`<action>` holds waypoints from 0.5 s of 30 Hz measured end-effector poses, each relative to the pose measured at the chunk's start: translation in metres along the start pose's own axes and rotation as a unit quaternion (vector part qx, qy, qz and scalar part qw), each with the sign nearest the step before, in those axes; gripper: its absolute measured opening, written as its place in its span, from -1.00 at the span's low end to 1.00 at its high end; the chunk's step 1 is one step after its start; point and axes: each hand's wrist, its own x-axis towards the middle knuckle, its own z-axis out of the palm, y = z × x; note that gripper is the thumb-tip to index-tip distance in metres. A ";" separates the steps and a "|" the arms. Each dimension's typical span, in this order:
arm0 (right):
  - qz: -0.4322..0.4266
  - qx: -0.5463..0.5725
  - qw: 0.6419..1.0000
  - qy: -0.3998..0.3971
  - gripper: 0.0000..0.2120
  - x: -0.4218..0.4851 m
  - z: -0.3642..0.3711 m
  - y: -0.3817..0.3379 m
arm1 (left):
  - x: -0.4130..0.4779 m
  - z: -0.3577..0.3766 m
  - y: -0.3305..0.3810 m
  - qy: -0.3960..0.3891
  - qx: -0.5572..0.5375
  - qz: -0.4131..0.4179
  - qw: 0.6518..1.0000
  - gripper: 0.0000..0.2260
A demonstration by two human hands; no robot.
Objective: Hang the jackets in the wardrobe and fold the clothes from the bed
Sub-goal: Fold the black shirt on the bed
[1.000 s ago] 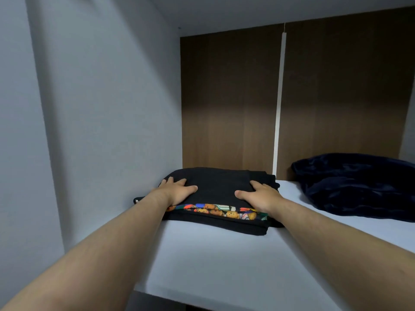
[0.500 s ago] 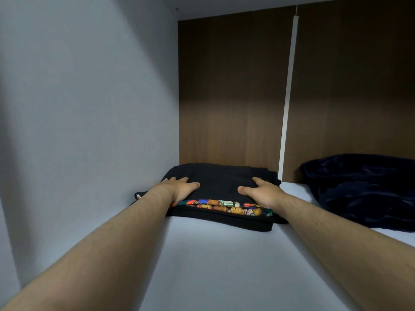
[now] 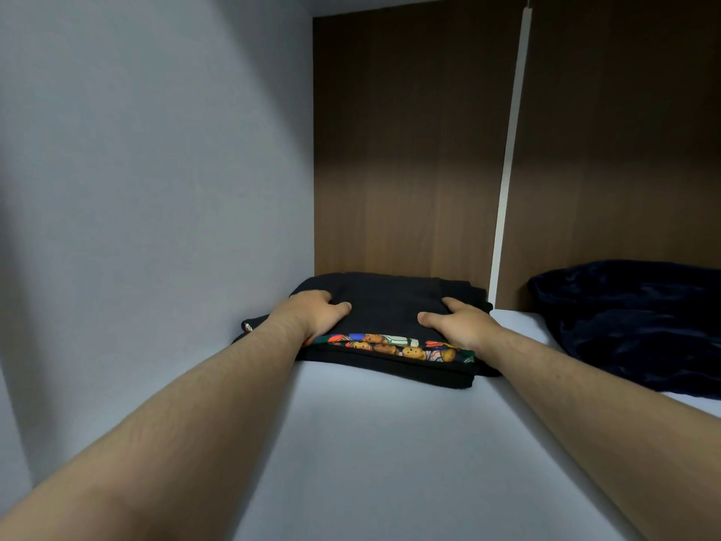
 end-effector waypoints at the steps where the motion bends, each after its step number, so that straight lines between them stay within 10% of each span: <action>1: -0.004 -0.004 1.000 0.005 -0.21 -0.002 -0.001 -0.001 | -0.007 -0.001 0.001 0.035 0.005 0.020 0.999 -0.50; 6: -0.037 -0.083 0.994 0.064 -0.34 -0.017 -0.006 -0.006 | -0.050 -0.006 0.012 0.200 0.197 0.103 0.954 -0.78; 11: -0.150 -0.181 0.957 0.172 -0.71 -0.051 -0.006 -0.009 | -0.087 -0.011 0.014 0.129 0.252 0.126 0.951 -0.75; 15: -0.168 -0.177 0.964 0.109 -0.67 -0.072 -0.007 -0.002 | -0.113 -0.015 0.002 0.060 0.215 0.135 0.965 -0.82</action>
